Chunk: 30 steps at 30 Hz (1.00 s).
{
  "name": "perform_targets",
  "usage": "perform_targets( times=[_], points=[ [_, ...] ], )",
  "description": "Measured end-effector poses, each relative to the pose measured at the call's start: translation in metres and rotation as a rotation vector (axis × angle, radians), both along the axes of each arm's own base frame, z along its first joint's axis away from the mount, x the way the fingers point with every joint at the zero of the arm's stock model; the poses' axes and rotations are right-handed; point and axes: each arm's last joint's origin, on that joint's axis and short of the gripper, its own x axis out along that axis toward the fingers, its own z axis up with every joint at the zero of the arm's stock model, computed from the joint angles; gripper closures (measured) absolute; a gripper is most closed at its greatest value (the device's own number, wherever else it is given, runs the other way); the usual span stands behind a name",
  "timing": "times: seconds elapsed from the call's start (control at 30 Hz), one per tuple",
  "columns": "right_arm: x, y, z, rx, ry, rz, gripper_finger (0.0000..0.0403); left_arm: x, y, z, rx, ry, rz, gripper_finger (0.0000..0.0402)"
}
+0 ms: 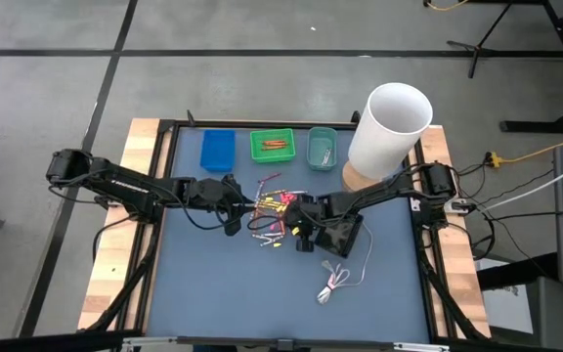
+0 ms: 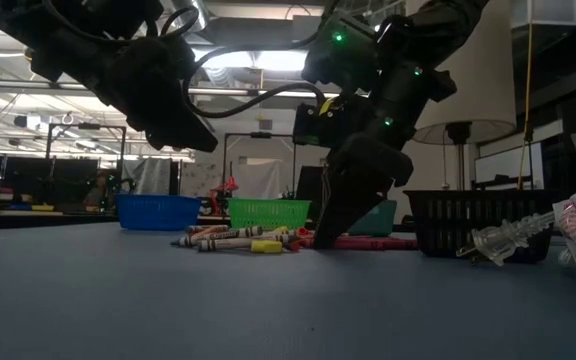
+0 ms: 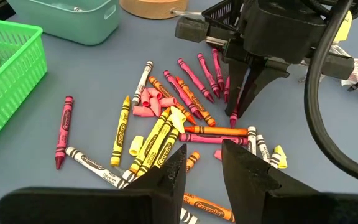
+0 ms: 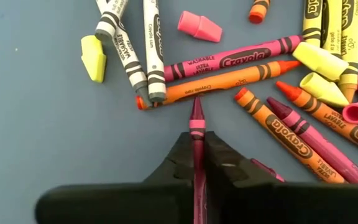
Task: Sort crayons
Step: Put the red crayon into the black bin
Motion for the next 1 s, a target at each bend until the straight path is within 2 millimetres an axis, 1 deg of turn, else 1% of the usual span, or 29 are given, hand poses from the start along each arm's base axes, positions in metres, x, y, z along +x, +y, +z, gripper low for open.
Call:
perform_targets(
  times=[0.07,0.17,0.3,0.47,0.57,0.7,0.8,0.9,1.0],
  points=[
    [0.000,0.000,0.000,0.000,0.000,0.000,0.0394,0.000,0.000,0.000,0.000,0.000,0.000,0.0315],
    [-0.001,0.000,0.006,0.002,-0.012,0.001,0.0382,0.000,0.000,0.000,0.005,0.000,0.009,0.0315],
    [-0.006,0.000,0.017,0.028,-0.015,0.015,0.0379,0.000,0.001,0.000,0.008,0.000,0.013,0.0315],
    [-0.006,0.001,0.051,0.052,-0.050,0.027,0.0390,0.000,0.001,0.000,0.009,-0.001,0.012,0.0315],
    [-0.005,0.001,0.066,0.048,-0.001,0.027,0.0389,0.000,0.001,0.000,0.011,-0.001,0.015,0.0315],
    [-0.003,0.002,0.094,0.071,0.070,0.043,0.0383,0.000,0.002,0.001,0.033,-0.010,0.053,0.0315],
    [-0.005,0.008,0.105,0.087,0.125,0.071,0.0385,0.000,0.003,0.001,0.046,-0.010,0.074,0.0315],
    [-0.009,0.018,0.116,0.081,0.176,0.102,0.0387,0.000,0.003,0.001,0.051,-0.010,0.083,0.0316],
    [-0.017,0.031,0.118,0.066,0.241,0.149,0.0384,0.000,0.003,0.001,0.051,-0.010,0.083,0.0316]
  ],
)
